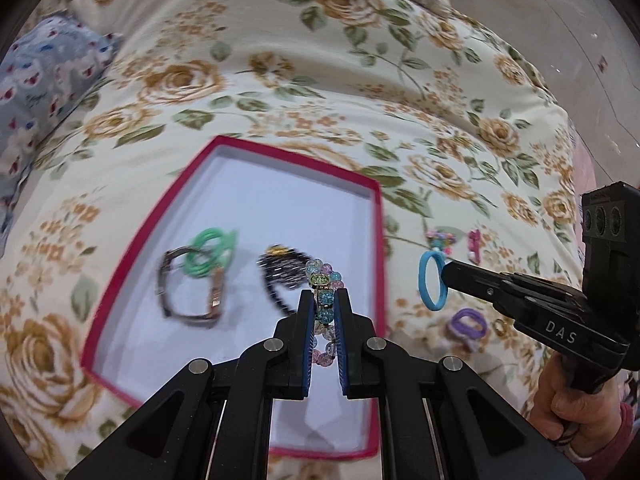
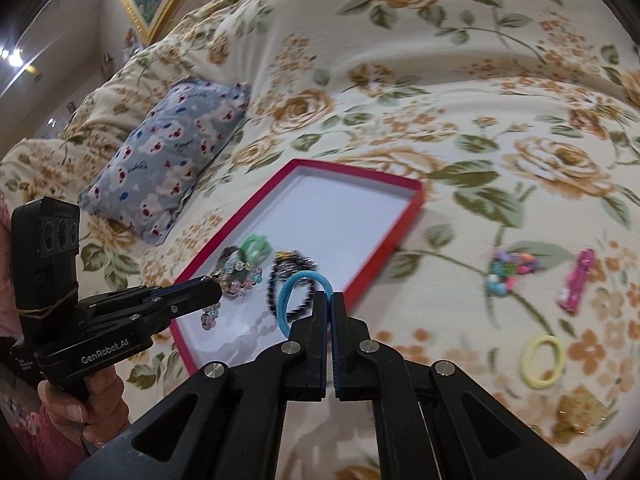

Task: Organize jewelry
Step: 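Carry both items into the box and open both tools to release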

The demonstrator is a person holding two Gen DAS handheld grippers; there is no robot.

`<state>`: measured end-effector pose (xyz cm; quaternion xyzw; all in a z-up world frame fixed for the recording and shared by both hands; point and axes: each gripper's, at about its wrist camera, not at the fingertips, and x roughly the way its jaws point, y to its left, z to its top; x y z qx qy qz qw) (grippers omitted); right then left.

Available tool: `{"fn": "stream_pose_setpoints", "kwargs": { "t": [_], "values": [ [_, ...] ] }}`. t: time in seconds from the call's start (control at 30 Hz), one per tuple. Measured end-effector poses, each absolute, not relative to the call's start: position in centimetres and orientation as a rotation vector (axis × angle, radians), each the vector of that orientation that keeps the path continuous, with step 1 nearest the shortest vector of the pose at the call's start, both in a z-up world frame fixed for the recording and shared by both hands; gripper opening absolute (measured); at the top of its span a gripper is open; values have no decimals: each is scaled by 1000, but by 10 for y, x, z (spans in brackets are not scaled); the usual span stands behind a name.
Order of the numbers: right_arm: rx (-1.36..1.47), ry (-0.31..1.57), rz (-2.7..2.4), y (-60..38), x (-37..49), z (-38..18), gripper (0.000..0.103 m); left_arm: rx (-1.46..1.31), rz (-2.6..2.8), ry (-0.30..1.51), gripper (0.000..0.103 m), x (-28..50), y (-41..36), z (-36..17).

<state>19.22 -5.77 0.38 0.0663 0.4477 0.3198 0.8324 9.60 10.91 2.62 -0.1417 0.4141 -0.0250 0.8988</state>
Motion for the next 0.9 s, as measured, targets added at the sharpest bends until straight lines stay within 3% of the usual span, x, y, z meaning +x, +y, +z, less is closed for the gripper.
{"fn": "stream_pose_setpoints", "kwargs": {
  "t": [0.9],
  "values": [
    [-7, 1066, 728, 11, 196, -43, 1, -356, 50, 935, 9, 100, 147, -16]
  ]
}}
